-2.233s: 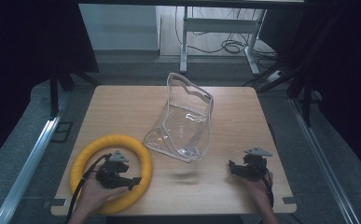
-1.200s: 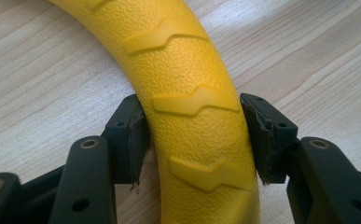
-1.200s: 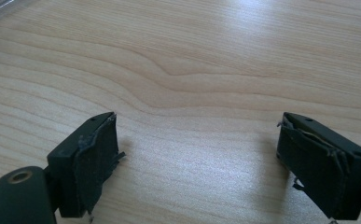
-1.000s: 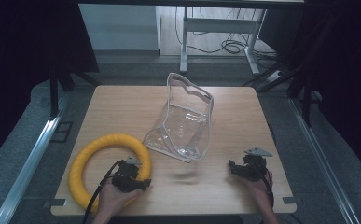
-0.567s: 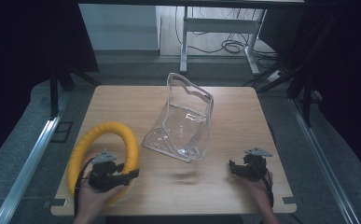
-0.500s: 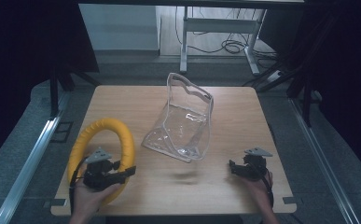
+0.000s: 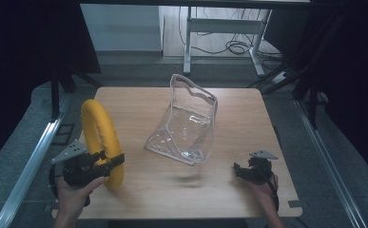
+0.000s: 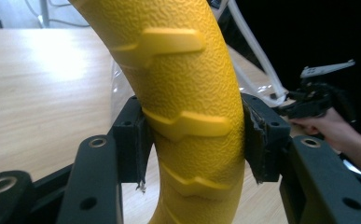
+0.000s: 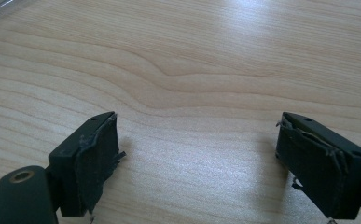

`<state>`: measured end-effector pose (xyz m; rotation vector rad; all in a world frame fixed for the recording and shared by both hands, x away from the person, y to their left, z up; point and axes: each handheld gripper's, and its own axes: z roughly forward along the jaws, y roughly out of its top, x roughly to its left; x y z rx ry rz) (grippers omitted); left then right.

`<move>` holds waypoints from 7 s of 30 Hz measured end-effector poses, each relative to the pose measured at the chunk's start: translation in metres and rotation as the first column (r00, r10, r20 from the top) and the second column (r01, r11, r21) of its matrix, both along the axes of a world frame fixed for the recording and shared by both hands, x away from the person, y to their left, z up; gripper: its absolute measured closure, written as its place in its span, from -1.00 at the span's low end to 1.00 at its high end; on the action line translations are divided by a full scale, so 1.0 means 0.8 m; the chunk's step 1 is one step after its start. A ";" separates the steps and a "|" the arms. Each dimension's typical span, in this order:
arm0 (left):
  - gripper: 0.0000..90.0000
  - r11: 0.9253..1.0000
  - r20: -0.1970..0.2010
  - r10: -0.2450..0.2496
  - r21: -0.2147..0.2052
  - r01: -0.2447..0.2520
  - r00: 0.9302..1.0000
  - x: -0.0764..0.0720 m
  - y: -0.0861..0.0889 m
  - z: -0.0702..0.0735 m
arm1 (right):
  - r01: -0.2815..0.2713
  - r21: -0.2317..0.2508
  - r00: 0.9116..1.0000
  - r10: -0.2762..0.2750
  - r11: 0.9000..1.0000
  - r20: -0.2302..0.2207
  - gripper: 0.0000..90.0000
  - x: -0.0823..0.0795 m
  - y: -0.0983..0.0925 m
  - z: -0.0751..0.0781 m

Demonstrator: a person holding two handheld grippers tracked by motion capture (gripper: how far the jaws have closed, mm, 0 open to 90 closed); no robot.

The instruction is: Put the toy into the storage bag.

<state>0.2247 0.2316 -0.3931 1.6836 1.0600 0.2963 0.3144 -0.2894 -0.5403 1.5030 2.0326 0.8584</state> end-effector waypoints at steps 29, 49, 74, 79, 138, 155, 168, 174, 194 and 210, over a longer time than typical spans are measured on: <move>0.08 0.996 0.121 -0.090 -0.011 0.092 0.989 0.017 -0.039 0.048 | -0.001 0.001 1.000 0.001 1.000 0.001 -0.71 0.000 0.000 0.000; 0.07 0.984 0.157 -0.146 -0.075 0.159 0.977 0.046 -0.058 0.077 | 0.003 -0.004 1.000 -0.003 1.000 -0.001 -0.71 0.000 -0.001 0.000; 0.07 0.965 0.210 -0.200 -0.129 0.230 0.957 0.071 -0.097 0.113 | 0.004 -0.001 1.000 -0.004 1.000 0.003 -0.70 0.000 0.000 0.000; 0.07 0.965 0.223 -0.202 -0.121 0.232 0.954 0.074 -0.105 0.121 | 0.004 -0.001 1.000 -0.004 1.000 0.003 -0.70 0.000 0.000 0.000; 0.07 0.918 0.306 -0.360 -0.051 0.393 0.881 0.082 -0.229 0.159 | 0.005 0.000 1.000 -0.005 1.000 0.002 -0.70 0.000 -0.001 0.000; 0.07 0.904 0.297 -0.390 -0.057 0.424 0.872 0.084 -0.251 0.158 | 0.006 0.001 1.000 -0.006 1.000 0.001 -0.70 0.000 0.000 0.000; 0.07 0.903 0.285 -0.391 -0.068 0.425 0.875 0.098 -0.265 0.143 | 0.006 0.002 1.000 -0.006 1.000 0.002 -0.70 0.000 0.000 0.000; 0.07 0.906 0.265 -0.380 -0.087 0.414 0.887 0.109 -0.266 0.129 | 0.008 0.001 1.000 -0.008 1.000 0.004 -0.70 0.000 0.000 0.000; 0.07 0.931 0.125 -0.317 -0.145 0.334 0.940 0.154 -0.251 0.060 | 0.005 -0.002 1.000 -0.005 1.000 0.004 -0.69 0.000 0.000 0.000; 0.07 0.941 0.064 -0.308 -0.130 0.314 0.949 0.166 -0.252 0.030 | 0.005 -0.002 1.000 -0.005 1.000 0.004 -0.69 0.000 0.000 0.000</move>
